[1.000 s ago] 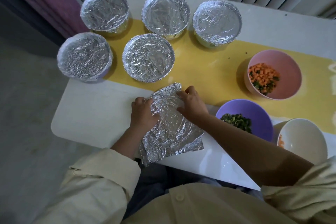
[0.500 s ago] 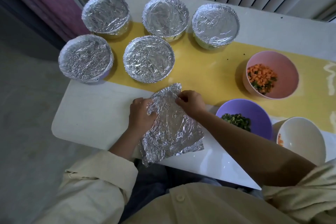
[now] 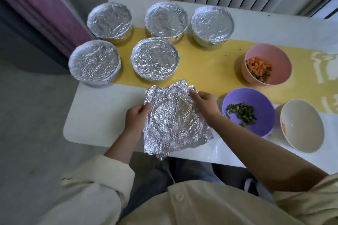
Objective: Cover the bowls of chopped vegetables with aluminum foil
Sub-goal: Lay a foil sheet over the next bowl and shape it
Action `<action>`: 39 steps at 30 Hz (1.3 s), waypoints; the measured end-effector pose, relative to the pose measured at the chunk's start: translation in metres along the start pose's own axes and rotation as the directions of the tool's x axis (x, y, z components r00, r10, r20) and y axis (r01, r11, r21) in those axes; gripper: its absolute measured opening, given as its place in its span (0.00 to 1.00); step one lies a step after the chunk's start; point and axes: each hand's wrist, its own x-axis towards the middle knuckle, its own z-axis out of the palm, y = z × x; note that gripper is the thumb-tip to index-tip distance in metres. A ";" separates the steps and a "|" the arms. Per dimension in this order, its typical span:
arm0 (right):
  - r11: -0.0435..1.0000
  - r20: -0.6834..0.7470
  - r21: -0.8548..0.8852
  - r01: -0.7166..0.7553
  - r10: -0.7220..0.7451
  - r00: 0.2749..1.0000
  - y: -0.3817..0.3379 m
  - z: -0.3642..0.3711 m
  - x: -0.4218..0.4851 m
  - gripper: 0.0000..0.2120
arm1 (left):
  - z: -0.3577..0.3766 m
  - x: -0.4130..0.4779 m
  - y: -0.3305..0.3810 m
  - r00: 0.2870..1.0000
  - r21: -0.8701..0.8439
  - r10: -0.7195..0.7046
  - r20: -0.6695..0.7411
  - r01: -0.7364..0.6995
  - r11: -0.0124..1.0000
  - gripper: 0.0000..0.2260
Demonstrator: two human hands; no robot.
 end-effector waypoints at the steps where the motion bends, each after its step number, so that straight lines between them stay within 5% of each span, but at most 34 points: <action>1: 1.000 -0.012 -0.004 0.014 -0.014 1.000 0.002 0.003 -0.006 0.22 | -0.004 -0.004 0.000 1.000 -0.006 0.012 -0.007 -0.012 1.000 0.17; 10: 0.994 -0.280 0.025 0.103 -0.092 0.956 0.004 0.010 -0.062 0.24 | -0.021 -0.034 0.010 0.946 0.197 0.325 -0.005 -0.318 0.927 0.22; 15: 0.975 -0.198 0.176 0.136 -0.100 0.975 0.007 -0.018 -0.092 0.15 | -0.012 -0.043 0.008 0.913 0.206 0.408 0.028 -0.404 0.891 0.20; 21: 0.945 -0.257 0.250 0.212 -0.146 0.955 0.027 -0.053 -0.100 0.25 | 0.012 -0.055 0.019 0.869 0.193 0.485 0.097 -0.495 0.847 0.20; 24: 0.930 -0.298 0.304 0.205 -0.112 0.948 0.030 -0.073 -0.097 0.38 | 0.032 -0.058 0.031 0.864 0.182 0.495 0.097 -0.504 0.844 0.20; 26: 0.922 -0.336 0.344 0.179 -0.057 0.940 0.025 -0.089 -0.096 0.32 | 0.048 -0.063 0.040 0.859 0.186 0.502 0.096 -0.511 0.839 0.20; 32: 0.975 -0.080 0.213 0.067 -0.051 0.995 0.030 -0.151 -0.098 0.19 | 0.102 -0.076 0.068 0.878 0.148 0.468 0.100 -0.478 0.866 0.21; 35: 0.957 -0.183 0.286 0.043 0.011 0.983 0.043 -0.183 -0.093 0.20 | 0.130 -0.076 0.077 0.955 0.016 0.261 0.143 -0.266 0.964 0.20; 39: 0.894 -0.295 0.446 0.032 0.113 0.949 0.052 -0.222 -0.089 0.16 | 0.163 -0.066 0.076 0.965 0.166 0.025 0.259 -0.070 0.984 0.19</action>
